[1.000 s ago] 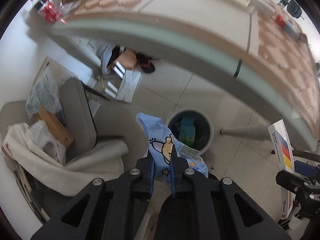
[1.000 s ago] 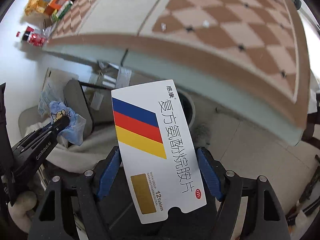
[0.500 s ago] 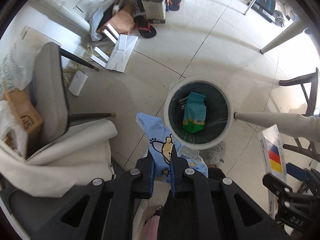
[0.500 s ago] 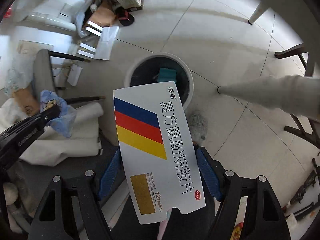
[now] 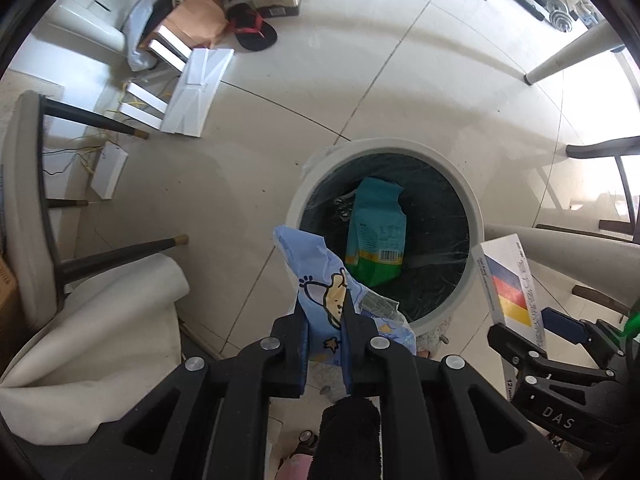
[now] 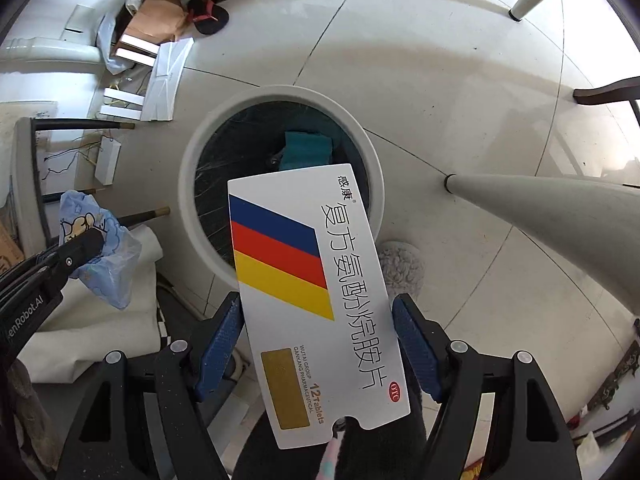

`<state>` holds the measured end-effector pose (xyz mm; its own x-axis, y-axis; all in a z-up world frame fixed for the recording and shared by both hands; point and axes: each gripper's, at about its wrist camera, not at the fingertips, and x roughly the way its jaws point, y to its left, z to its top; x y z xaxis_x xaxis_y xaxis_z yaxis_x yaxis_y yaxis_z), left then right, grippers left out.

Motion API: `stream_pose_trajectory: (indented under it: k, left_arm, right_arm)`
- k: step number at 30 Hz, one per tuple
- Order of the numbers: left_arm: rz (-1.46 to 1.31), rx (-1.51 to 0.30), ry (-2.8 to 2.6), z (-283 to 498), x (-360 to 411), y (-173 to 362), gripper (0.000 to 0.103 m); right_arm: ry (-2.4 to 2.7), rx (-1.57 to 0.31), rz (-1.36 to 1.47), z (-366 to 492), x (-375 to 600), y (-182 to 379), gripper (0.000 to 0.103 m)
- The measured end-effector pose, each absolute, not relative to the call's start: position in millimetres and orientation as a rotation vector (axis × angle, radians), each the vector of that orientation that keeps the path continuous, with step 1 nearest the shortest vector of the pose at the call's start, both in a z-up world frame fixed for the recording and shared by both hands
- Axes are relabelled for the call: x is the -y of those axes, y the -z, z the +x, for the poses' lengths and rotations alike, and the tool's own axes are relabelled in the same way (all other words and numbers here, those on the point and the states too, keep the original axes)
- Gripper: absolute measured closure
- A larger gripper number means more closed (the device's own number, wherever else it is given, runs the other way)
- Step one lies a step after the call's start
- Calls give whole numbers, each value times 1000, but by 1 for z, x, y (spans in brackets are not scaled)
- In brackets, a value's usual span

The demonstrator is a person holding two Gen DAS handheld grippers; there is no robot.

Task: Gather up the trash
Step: 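Carry wrapper and striped box over the white bin and release both, then move both tools back over the table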

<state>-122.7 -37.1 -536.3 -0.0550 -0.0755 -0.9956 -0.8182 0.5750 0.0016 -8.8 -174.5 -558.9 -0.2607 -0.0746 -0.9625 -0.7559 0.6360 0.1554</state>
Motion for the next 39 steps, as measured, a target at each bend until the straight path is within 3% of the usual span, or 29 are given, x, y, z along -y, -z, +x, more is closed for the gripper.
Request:
stream_pose_trajectory:
  k: [5,9,11,13,16,18,29,39]
  left_arm:
    - [-806,-1526,-696,-121,37,544,85]
    - [-797,-1521,-719,-126,37,538,65]
    - [-784,-1516,-739,-131,36,531,50]
    - [-754,-1508,-769,-136,35,520,28]
    - [-727,-1496,-799,-146,35,500,9]
    - [-699,-1491,-819,-153,38,484,4]
    - [-631,-1406,-913,-203,67,348,4]
    - [-561,-1237,-908,-216,86,203,4]
  right_arm:
    - [-775,-1771,-652,-7,168,583,25]
    - [-790,-1781,-650,-8,167,584,23]
    - [-793,-1776,-648,-9,166,579,11]
    - [-794,-1762,-652,-11,165,571,5]
    - [-798,-1741,-644,-13,166,553,2]
    - [-794,-1718,-647,-16,168,537,0]
    - [-803,-1634,-650,-52,198,401,0]
    - [-839,-1485,-517,-71,224,217,0]
